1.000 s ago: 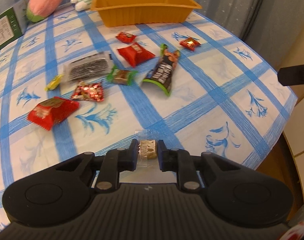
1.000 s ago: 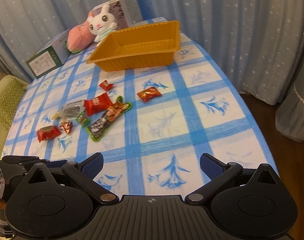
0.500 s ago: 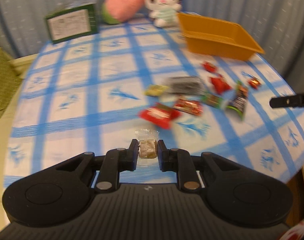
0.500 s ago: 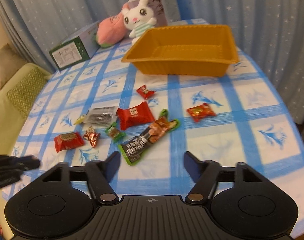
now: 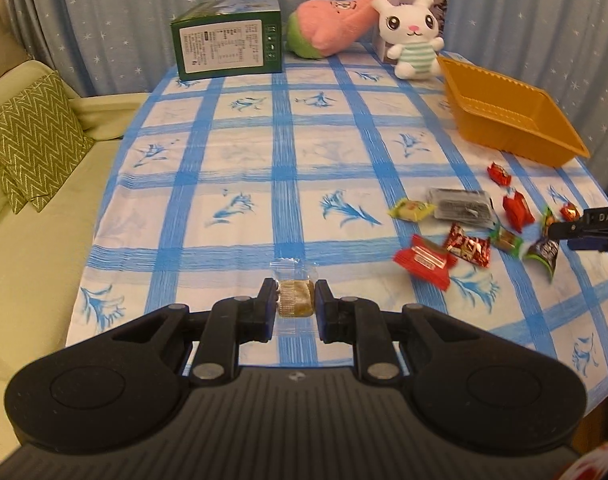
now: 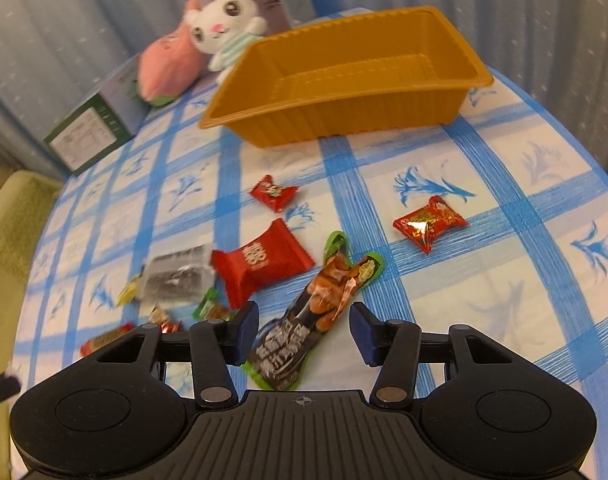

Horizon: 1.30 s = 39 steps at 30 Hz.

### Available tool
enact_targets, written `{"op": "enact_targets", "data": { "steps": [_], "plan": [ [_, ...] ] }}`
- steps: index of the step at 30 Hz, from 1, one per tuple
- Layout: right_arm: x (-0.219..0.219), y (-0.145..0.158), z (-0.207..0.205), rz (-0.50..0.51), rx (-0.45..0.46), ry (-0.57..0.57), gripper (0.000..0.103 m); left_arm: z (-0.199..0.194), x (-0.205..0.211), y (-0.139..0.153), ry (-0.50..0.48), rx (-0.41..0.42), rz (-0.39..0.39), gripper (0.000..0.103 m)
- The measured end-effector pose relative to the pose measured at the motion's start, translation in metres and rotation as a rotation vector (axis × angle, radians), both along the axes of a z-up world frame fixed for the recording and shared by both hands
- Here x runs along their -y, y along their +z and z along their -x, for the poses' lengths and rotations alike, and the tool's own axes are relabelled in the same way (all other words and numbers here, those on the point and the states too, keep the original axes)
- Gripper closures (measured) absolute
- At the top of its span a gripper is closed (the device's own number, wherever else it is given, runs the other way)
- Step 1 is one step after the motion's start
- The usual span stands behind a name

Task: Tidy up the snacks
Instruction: 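Grasp the dark snack bar with the right tool while the left tool holds the cake, then carry both snacks over the orange tray and open both tools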

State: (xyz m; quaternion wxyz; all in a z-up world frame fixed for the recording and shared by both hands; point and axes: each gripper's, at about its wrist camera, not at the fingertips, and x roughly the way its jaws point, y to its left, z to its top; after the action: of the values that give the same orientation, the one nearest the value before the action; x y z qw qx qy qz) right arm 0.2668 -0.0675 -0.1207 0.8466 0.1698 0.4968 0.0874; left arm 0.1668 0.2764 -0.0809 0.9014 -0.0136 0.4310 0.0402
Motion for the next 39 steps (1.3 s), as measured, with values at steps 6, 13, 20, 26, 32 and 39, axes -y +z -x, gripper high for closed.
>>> {"op": "enact_targets", "data": {
  "steps": [6,13,20,26,32,39],
  "plan": [
    [-0.006,-0.012,-0.007,0.038,-0.031,-0.055,0.054,-0.002,-0.006,0.001,-0.008,0.007,0.006,0.085],
    [-0.013,-0.013,-0.010,0.091,-0.009,-0.029,0.067,-0.005,-0.007,0.001,-0.026,0.012,0.009,0.085],
    [-0.007,-0.004,-0.010,0.074,0.010,0.019,0.076,-0.009,0.000,0.008,-0.047,0.028,0.006,0.085],
    [0.012,0.016,-0.003,0.047,0.041,0.046,0.076,-0.019,0.017,0.017,-0.084,0.047,0.007,0.085],
    [0.033,0.038,-0.004,0.022,0.073,0.073,0.076,-0.041,0.047,0.032,-0.121,0.083,0.018,0.085],
    [0.061,0.065,-0.026,-0.034,0.110,0.081,0.076,-0.081,0.101,0.049,-0.206,0.124,0.033,0.085]
  ]
}}
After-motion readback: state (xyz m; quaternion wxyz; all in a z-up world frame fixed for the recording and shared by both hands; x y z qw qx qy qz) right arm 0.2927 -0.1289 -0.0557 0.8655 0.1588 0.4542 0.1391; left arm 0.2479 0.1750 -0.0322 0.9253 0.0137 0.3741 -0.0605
